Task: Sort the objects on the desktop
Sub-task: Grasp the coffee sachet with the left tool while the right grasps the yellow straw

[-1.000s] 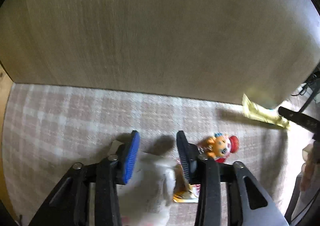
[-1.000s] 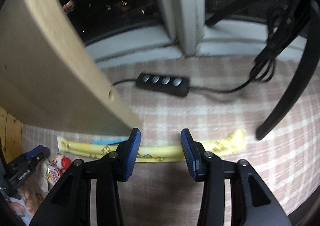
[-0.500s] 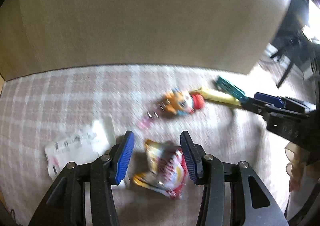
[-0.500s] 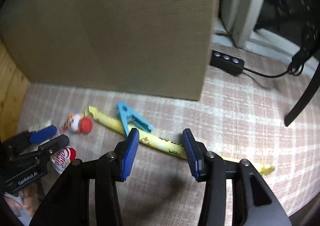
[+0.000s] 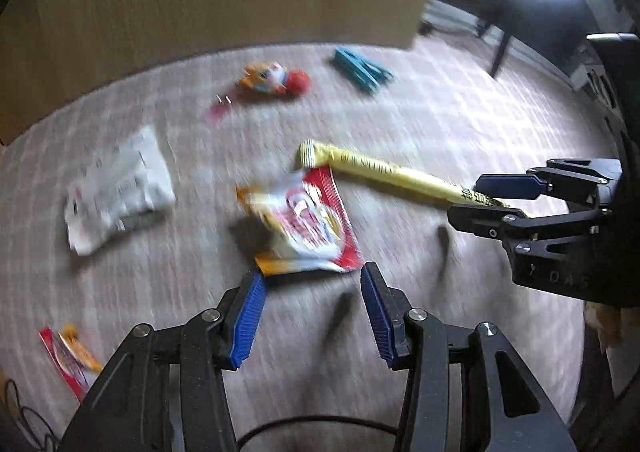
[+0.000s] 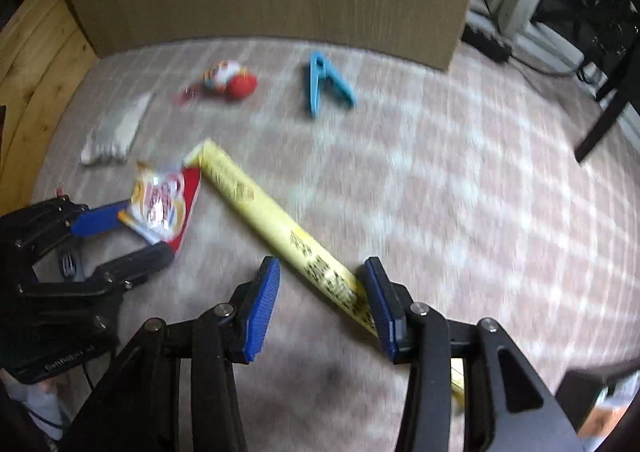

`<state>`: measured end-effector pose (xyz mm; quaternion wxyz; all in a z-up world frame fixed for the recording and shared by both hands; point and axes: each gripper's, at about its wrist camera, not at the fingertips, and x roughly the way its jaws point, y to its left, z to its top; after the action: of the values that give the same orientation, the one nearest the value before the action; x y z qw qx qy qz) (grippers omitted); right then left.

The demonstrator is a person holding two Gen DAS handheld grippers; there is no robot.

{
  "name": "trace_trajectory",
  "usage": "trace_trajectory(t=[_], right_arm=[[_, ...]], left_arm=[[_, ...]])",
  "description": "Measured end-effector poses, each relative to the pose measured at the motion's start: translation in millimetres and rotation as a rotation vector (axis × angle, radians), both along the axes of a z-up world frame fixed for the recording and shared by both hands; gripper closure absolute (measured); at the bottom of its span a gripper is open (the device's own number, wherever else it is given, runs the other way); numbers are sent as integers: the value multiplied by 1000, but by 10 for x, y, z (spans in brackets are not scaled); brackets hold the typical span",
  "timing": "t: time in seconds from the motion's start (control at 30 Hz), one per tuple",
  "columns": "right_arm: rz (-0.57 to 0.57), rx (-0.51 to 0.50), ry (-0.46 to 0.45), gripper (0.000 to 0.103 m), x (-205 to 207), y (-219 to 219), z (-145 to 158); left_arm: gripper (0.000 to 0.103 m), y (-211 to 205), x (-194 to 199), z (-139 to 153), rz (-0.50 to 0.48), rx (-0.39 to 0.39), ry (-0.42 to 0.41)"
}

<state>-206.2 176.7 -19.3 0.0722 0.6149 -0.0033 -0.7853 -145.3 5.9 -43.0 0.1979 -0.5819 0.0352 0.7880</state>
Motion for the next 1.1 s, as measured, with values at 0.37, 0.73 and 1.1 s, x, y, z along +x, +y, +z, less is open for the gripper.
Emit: trace_trajectory(t=[0.37, 0.73, 1.1], right_arm=[[11, -12, -32, 60, 450, -75, 84], [55, 72, -17, 65, 206, -220, -82], [-115, -11, -1, 91, 147, 199, -92]], left_arm=[[54, -321, 98, 223, 70, 21, -19], [49, -260, -281, 115, 129, -4, -64], [93, 12, -281, -42, 221, 56, -56]])
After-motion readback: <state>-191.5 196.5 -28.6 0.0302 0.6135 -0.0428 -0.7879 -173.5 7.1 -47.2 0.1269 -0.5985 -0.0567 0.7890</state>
